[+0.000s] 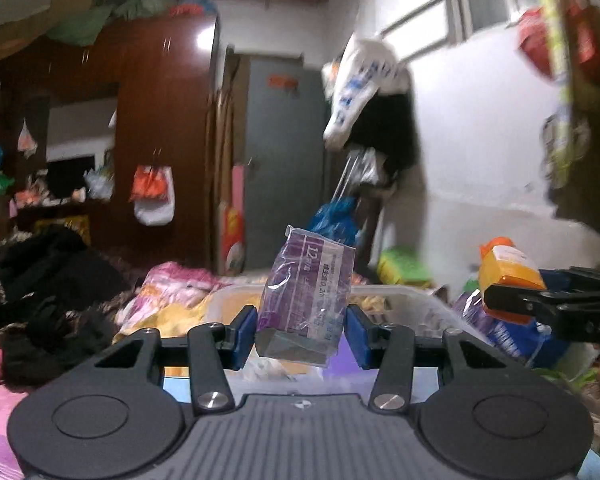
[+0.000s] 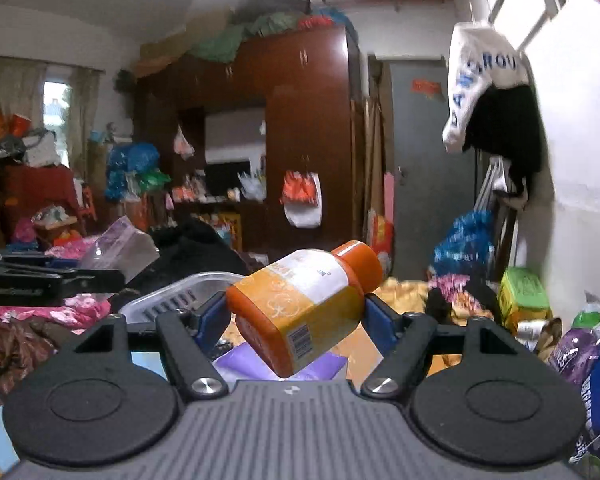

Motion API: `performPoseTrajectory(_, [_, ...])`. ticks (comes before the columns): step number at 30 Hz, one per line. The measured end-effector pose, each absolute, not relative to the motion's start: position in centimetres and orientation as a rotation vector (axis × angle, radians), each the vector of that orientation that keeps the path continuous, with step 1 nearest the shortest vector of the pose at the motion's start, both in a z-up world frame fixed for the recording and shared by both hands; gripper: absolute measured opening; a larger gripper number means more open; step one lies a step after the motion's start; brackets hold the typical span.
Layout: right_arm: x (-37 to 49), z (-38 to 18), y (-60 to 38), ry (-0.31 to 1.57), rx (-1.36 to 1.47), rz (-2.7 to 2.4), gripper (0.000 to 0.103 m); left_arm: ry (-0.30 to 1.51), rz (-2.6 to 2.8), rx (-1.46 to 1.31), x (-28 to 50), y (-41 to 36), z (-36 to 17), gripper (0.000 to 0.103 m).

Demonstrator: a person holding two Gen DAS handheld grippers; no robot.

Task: Organize objects
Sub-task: 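Lower the purple box with the left tool into the basket while the right tool drops the orange bottle in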

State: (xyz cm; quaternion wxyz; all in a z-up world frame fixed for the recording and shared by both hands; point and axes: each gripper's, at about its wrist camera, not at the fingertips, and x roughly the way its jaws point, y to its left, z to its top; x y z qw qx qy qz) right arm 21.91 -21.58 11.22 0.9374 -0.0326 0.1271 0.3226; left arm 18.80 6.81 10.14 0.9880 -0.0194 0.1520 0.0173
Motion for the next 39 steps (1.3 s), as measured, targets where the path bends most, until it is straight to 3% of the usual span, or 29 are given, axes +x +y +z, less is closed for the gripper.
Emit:
performPoseTrajectory(7, [26.0,9.1,-18.8,0.374,-0.150,0.624,0.074,0.443,0.041,-0.033,24.6,7.3,9.5,0.051])
performPoseTrajectory(29, [26.2,7.9,-19.6,0.351,-0.141,0.632,0.075,0.470,0.053,-0.009,26.3,6.0,7.2,0.053])
performPoseTrajectory(30, [26.1,8.0,-19.6,0.347,-0.145,0.630,0.082,0.441,0.076,0.000,26.0,6.0,7.2,0.060])
performPoseTrajectory(31, [25.7,8.2,-19.8,0.336,-0.146,0.621,0.100,0.421,0.100,0.009,25.7,6.1,7.3,0.069])
performPoseTrajectory(32, [25.4,8.3,-20.1,0.311,-0.138,0.609,0.103,0.410,0.110,0.009,25.3,6.1,7.4,0.087])
performPoseTrajectory(39, [21.0,8.4,-24.0,0.265,-0.046,0.676,0.103,0.355,0.028,-0.024,20.0,6.1,7.1,0.089])
